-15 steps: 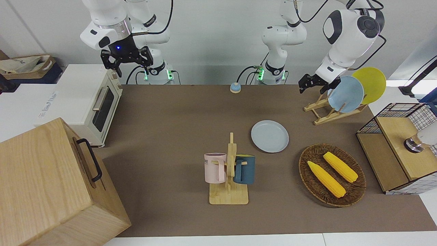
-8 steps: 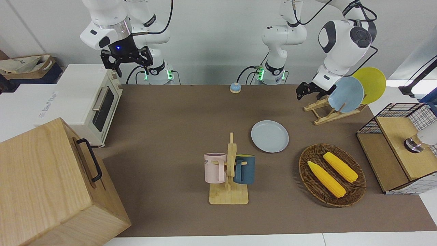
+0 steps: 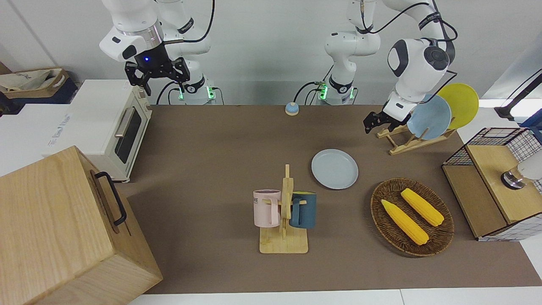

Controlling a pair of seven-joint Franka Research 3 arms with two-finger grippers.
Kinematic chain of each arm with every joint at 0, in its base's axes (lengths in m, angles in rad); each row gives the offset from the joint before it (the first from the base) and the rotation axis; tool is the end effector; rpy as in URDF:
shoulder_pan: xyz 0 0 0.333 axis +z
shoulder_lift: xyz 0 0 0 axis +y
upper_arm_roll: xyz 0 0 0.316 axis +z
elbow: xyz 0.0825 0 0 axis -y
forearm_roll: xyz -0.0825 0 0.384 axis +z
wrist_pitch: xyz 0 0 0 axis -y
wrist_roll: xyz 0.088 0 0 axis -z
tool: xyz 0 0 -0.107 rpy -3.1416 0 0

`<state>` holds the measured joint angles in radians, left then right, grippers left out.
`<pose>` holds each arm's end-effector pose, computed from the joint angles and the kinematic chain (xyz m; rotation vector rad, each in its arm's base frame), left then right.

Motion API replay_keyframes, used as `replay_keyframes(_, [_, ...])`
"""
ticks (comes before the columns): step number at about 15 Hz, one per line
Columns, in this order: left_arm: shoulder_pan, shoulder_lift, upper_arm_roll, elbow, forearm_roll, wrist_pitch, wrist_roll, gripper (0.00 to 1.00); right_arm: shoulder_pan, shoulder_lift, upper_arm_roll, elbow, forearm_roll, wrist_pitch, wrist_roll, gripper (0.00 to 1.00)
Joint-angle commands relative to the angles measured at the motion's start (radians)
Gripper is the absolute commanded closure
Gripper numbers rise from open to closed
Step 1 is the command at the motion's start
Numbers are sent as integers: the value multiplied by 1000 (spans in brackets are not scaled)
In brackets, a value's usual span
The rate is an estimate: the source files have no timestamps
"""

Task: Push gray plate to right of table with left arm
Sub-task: 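Move the left gripper toward the gray plate's edge nearest the basket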

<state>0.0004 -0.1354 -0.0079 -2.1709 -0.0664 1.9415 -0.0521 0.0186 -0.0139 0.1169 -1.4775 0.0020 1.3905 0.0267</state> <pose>0.4969 -0.0083 0.4442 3.0793 0.1104 -0.1476 0.5261 0.0725 0.6600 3.1293 0.1707 -0.1144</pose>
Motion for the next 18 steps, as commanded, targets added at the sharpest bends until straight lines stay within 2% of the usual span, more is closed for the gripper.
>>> replay_keyframes(1, [-17,-12,-1,-98,-10,129,-51,5,-20,-3,15,8,10,-15,1,17])
replay_keyframes(7, [-17,43,-50,-128,-10,250,-146,5,-20,-3,15,8,10,-15,1,17])
replay_keyframes(12, [-17,77,-66,-187,-10,379,-167,5,-20,-3,15,8,10,-15,1,17])
replay_keyframes(18, [-17,140,-87,-204,-10,485,-212,5,-20,-3,13,8,10,-16,1,17])
